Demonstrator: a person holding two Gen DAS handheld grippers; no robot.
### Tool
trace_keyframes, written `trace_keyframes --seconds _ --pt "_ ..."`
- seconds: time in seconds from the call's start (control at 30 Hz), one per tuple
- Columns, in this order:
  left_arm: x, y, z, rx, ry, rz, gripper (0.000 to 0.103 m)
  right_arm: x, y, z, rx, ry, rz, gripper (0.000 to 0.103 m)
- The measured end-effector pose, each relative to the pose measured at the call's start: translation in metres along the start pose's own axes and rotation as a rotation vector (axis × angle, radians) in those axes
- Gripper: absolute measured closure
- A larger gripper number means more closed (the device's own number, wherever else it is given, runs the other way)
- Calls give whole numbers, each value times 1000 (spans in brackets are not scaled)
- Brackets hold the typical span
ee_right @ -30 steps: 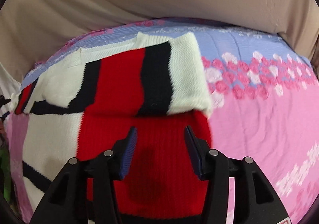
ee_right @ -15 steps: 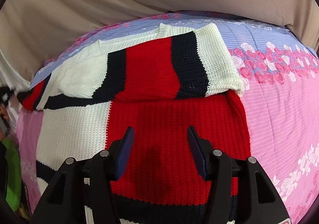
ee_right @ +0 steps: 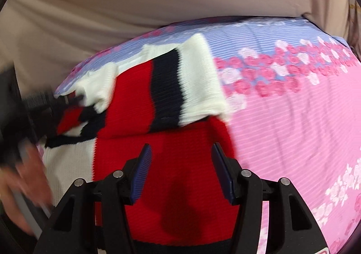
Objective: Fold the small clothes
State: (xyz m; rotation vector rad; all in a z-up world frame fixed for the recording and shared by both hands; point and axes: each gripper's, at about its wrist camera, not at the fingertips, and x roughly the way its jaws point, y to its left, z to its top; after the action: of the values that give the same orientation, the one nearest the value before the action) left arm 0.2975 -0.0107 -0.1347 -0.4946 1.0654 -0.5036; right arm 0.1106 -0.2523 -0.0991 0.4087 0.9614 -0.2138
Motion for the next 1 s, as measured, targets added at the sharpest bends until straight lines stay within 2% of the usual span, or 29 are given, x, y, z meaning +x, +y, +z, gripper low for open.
trace_keyframes --seconds 0.07,0.13,0.17,0.3,0.4,0.47,0.53,0.6,0.63,0.67,0.73,0.77,0.87,0.9,0.93,1.0 --pt "-20 15 -2 -43 -33 0 68 0 -6 6 -7 -5 10 43" --pt "-44 28 -3 -51 -90 24 58 2 -4 15 -22 -8 37 42" --pt "-59 37 -2 -50 -119 61 53 5 0 20 -36 -12 52 39" --pt "-95 77 8 -119 -179 179 51 16 55 41 -227 -53 70 35" --pt "-103 102 16 -231 -214 218 51 37 110 55 -408 -79 82 31" --pt "-104 125 22 -342 -243 261 51 61 145 62 -514 -76 52 26" --pt "-101 140 24 -419 -250 253 51 90 175 64 -606 -57 4 26" --pt "-100 153 23 -452 -246 243 55 113 190 64 -634 -39 -14 29" --pt "-97 153 23 -447 -244 255 58 125 192 66 -621 -21 -13 52" --pt "-97 152 24 -433 -242 267 59 130 190 72 -576 7 24 92" --pt "-97 151 26 -418 -230 279 61 117 171 86 -419 1 80 90" --pt "-95 151 25 -413 -222 276 64 96 146 95 -279 -34 155 90" --pt "-86 152 21 -388 -181 260 69 64 73 89 37 -44 260 89" --pt "-84 147 20 -352 -195 288 69 63 47 77 112 -22 254 87" --pt "-83 144 19 -329 -198 308 68 67 35 68 126 -2 210 81" --pt "-81 138 18 -294 -205 343 67 87 22 53 119 79 121 76"
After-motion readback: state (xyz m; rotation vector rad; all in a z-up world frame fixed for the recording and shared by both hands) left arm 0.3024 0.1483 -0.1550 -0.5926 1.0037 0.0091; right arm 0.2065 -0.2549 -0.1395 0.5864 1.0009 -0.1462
